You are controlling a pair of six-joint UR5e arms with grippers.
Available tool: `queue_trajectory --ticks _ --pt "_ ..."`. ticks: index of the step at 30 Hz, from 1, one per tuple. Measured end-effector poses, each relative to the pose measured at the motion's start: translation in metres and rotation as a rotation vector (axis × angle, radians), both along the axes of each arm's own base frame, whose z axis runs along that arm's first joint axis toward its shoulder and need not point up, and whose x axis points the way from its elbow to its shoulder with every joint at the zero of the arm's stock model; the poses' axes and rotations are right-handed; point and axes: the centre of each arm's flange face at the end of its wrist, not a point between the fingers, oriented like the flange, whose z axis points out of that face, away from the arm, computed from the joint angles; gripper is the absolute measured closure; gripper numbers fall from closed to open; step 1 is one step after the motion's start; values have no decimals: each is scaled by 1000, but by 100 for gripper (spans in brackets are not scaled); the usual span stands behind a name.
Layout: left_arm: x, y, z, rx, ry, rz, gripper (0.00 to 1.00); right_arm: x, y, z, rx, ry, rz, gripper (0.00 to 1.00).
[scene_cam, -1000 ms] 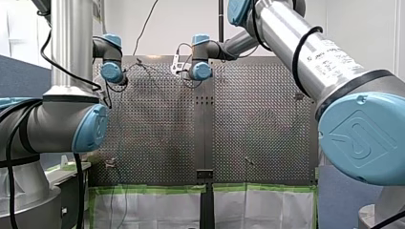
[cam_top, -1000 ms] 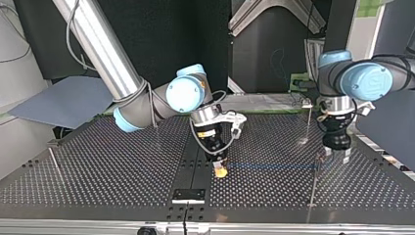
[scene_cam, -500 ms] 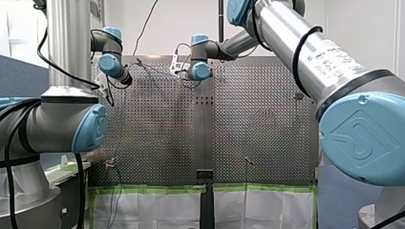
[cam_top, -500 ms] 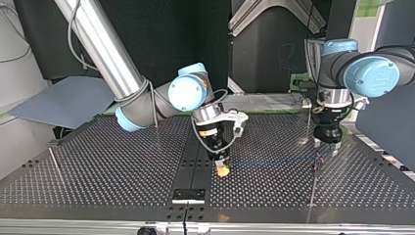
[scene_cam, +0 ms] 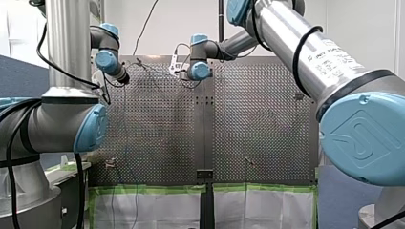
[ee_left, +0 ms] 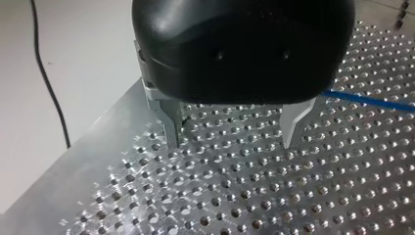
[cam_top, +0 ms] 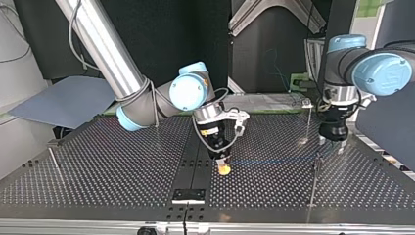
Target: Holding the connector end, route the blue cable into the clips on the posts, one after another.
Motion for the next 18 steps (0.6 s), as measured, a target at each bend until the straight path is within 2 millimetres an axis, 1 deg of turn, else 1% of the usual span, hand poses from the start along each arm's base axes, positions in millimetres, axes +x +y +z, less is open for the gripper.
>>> queue_trajectory --ticks 5,11,18 --pt "-3 -3 3 2 -2 -19 0 -1 -1 0 0 -1 -2 100" --pt "-14 -7 20 2 -29 -35 0 -2 -3 0 0 0 -4 100" --pt "-22 -11 28 20 -32 -41 0 -2 -2 0 0 0 -4 100"
